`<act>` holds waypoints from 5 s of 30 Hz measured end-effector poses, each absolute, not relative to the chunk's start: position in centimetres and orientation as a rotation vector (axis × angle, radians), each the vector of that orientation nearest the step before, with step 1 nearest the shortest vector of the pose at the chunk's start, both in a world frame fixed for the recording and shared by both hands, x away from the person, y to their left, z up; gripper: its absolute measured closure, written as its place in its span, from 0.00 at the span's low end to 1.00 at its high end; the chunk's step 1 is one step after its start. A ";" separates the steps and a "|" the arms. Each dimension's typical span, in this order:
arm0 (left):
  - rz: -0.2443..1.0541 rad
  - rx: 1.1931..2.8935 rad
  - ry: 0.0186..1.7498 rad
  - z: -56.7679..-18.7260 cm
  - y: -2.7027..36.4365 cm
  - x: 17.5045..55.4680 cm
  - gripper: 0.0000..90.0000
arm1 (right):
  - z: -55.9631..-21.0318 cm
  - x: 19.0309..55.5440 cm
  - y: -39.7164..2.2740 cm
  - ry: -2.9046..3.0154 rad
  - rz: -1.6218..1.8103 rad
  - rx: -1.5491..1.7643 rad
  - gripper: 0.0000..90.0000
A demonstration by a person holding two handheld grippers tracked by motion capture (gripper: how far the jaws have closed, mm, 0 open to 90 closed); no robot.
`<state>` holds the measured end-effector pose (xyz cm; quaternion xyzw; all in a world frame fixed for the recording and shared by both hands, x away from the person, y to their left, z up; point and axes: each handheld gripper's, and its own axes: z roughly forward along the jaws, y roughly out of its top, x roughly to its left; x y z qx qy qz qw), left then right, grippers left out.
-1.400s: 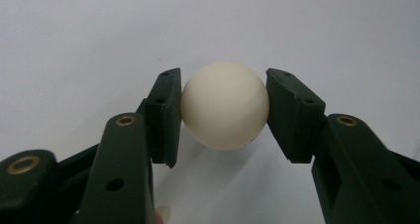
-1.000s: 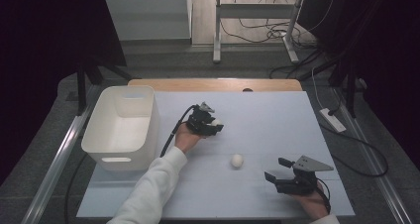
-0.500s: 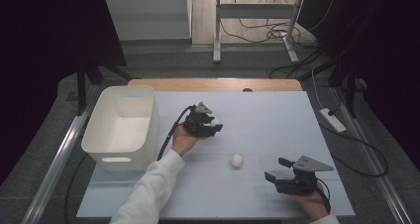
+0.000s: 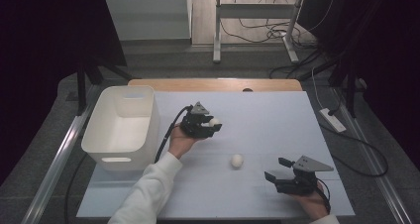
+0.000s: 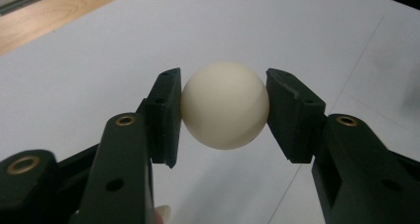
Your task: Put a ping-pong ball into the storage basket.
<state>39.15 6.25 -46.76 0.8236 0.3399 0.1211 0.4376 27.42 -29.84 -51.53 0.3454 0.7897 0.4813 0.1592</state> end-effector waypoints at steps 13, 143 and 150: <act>0.305 2.030 0.821 -45.9 6.7 38.2 0.56 | -51.5 27.4 -29.8 2.259 1.373 0.985 0.22; 0.428 1.800 0.850 -41.6 14.5 33.6 0.56 | -51.7 27.4 -29.6 2.264 1.345 0.985 0.23; 0.431 1.790 0.842 -41.3 14.7 33.2 0.56 | -51.7 27.4 -29.5 2.263 1.348 0.985 0.23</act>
